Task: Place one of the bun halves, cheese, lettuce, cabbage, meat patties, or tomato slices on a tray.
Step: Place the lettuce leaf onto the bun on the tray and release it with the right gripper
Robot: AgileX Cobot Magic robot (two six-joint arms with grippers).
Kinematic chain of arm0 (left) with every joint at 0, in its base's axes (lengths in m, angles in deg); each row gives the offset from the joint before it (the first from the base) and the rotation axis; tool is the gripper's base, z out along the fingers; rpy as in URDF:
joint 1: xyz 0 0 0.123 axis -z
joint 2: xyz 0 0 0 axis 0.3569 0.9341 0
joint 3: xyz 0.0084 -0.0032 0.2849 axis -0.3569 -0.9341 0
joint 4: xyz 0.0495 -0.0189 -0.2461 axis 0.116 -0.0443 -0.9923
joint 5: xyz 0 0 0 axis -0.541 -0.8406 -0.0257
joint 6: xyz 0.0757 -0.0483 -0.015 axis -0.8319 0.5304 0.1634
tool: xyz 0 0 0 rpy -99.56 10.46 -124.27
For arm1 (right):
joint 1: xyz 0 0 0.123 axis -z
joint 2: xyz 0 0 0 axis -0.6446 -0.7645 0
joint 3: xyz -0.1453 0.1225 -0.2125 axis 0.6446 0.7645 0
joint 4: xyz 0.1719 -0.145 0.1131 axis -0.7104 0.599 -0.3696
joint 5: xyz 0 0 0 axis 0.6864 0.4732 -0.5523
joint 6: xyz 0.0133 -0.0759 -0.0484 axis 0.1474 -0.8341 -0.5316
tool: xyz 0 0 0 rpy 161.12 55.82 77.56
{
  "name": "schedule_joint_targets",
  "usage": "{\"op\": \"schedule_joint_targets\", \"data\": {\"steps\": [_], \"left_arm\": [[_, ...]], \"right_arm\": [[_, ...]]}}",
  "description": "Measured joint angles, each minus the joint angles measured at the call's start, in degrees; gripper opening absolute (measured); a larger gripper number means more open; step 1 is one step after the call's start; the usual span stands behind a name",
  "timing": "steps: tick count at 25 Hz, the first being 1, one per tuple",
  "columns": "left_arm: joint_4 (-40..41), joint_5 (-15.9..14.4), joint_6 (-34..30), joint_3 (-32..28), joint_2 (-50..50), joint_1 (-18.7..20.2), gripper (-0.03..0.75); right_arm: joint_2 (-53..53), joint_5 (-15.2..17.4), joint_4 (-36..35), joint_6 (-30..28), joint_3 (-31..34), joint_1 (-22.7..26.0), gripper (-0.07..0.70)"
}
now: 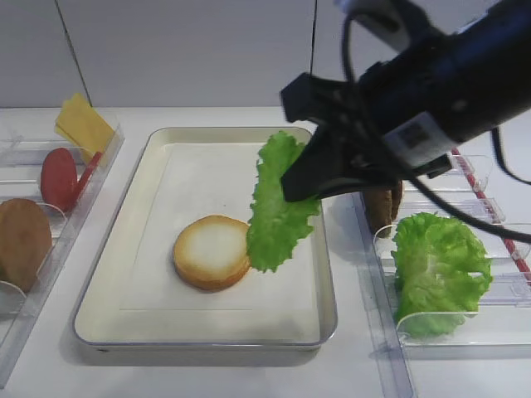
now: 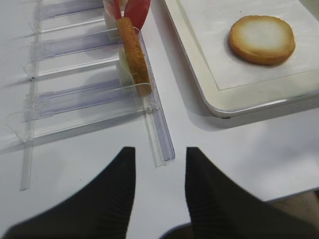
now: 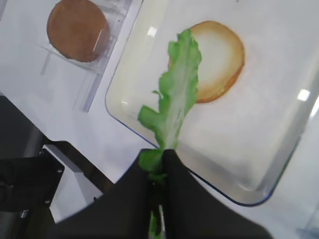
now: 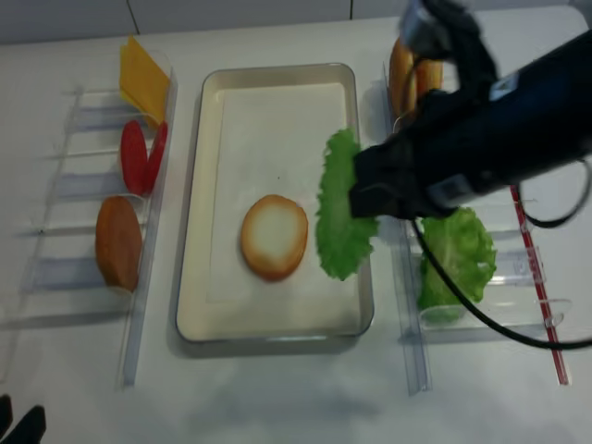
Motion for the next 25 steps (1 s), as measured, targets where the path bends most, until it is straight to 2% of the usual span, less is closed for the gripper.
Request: {"op": "schedule_joint_targets", "data": {"steps": [5, 10, 16, 25], "left_arm": [[0.0, 0.0, 0.0, 0.0, 0.0, 0.0, 0.234], [0.0, 0.0, 0.0, 0.0, 0.0, 0.0, 0.234], [0.0, 0.0, 0.0, 0.0, 0.0, 0.0, 0.234], [0.0, 0.0, 0.0, 0.0, 0.0, 0.0, 0.234]], "right_arm": [[-9.2, -3.8, -1.2, -0.1, -5.3, -6.6, 0.056], [-18.1, -5.1, -2.1, -0.5, -12.7, -10.4, 0.056], [-26.1, -5.5, -3.8, -1.2, -18.8, -11.2, 0.056], [-31.3, -6.0, -2.3, -1.5, -20.6, -11.2, 0.056]]}}
